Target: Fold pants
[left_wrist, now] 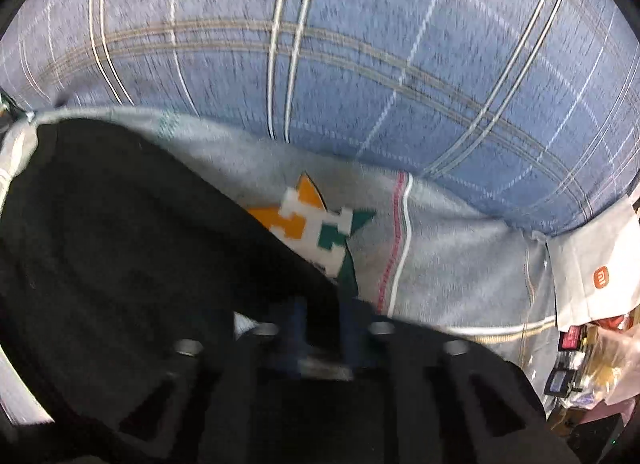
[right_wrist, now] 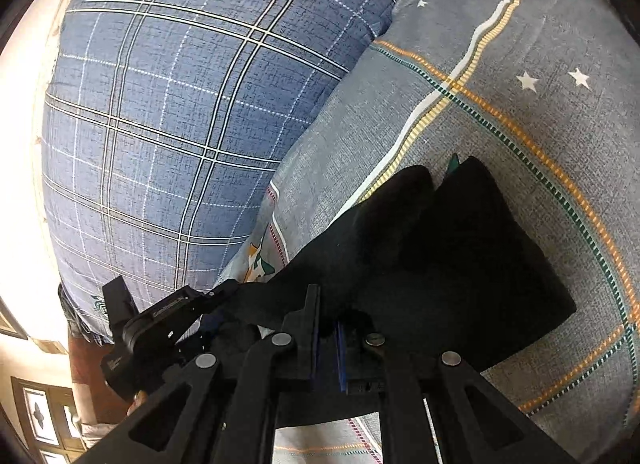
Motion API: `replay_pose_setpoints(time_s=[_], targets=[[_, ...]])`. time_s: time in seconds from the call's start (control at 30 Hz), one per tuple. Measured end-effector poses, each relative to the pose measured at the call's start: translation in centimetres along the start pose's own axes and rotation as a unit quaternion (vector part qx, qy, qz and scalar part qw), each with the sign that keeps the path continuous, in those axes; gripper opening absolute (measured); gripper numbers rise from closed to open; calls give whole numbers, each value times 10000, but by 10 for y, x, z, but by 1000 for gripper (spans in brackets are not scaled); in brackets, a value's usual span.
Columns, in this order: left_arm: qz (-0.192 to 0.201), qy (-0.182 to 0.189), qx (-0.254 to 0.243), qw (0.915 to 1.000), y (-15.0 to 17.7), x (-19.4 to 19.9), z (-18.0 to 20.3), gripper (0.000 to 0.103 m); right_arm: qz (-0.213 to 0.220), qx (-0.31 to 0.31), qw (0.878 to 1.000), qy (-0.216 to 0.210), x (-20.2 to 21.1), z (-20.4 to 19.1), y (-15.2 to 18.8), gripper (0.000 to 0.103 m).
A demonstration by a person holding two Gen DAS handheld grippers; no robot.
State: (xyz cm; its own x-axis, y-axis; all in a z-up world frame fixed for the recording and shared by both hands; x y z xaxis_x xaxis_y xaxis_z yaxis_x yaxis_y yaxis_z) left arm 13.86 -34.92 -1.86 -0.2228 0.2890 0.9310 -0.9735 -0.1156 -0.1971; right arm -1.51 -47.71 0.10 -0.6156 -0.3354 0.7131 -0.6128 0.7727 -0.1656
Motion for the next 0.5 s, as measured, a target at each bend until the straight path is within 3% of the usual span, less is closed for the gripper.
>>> replay_pose_setpoints(time_s=[0.1,0.23,0.37,0.5], targets=[[284,326,123,9990,2,31,-7,7,-27,-61,9999,-118,-1,3,-5,7],[716,861,222,9935,32,72,-21,6,80,-178,9992,-342,10,10,-18,7],[387,1008,230,9939,89,59,-39,6,115,1,9987,-496,28,9,-15,7],[241,946,198,9950,119,42,-57,6,317,421,9986,31,45,22,2,6]])
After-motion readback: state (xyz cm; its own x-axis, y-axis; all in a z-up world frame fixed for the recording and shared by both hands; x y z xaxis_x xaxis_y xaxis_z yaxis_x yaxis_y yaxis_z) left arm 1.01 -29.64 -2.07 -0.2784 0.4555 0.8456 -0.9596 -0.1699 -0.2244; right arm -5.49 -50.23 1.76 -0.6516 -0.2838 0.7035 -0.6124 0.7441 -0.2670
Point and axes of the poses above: each gripper's, at about its wrist camera, not at the fingertips, and x roughly against the way its jaws point, z to its right, y to its underside, the point moved 10 cm from there along -x, roughly the way its jaws point, and after that the axes turned 6 degrees about x, right-handed, at the moved point
